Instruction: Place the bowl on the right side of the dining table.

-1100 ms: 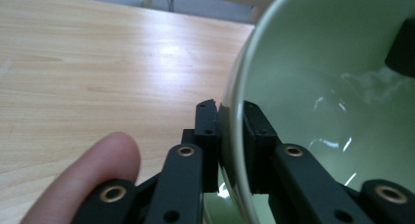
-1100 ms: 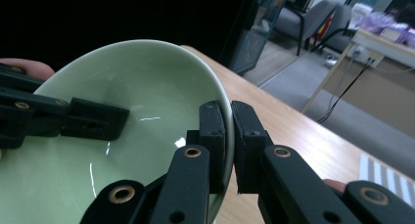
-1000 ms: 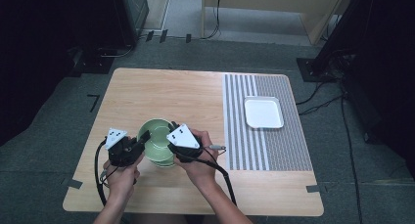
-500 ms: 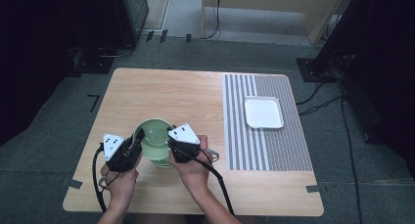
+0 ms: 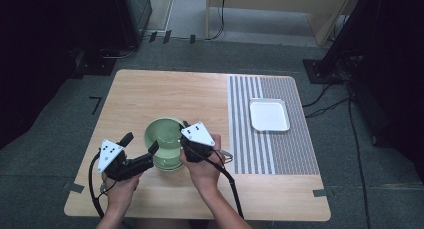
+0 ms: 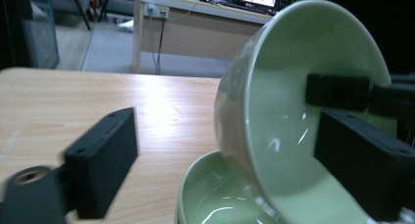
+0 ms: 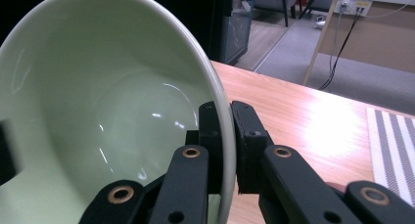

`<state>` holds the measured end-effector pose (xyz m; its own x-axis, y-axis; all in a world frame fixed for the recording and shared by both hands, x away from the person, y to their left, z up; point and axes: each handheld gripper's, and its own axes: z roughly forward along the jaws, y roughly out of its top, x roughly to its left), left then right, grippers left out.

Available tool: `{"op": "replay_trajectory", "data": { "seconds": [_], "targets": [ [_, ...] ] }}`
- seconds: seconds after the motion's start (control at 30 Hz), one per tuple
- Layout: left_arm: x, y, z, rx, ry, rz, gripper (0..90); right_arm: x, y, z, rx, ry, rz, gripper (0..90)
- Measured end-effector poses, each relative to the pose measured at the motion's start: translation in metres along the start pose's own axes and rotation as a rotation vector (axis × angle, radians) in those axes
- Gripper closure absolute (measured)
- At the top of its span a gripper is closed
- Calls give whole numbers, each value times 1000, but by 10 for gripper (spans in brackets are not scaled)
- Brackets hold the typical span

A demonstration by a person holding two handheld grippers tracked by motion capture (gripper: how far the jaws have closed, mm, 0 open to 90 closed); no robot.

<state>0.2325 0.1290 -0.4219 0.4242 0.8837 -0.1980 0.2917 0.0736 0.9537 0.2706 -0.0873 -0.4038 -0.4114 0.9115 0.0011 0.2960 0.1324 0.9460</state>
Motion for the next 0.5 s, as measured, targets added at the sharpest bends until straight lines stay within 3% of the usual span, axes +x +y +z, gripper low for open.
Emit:
{"op": "replay_trajectory", "data": {
  "seconds": [0.03, 0.23, 0.37, 0.5],
  "targets": [
    [1, 0, -2, 2, -3, 2, 0, -5, 2, -2, -5, -9, 7, 851],
    [15, 0, -12, -10, 7, -21, 0, -19, 6, -5, -16, -29, 27, 851],
    [29, -3, -13, -1, 70, -16, 0, -29, 7, -7, -21, -44, 38, 851],
    [49, -11, -11, 42, 130, -31, 0, -38, 9, -10, -26, -58, 50, 851]
  ]
}}
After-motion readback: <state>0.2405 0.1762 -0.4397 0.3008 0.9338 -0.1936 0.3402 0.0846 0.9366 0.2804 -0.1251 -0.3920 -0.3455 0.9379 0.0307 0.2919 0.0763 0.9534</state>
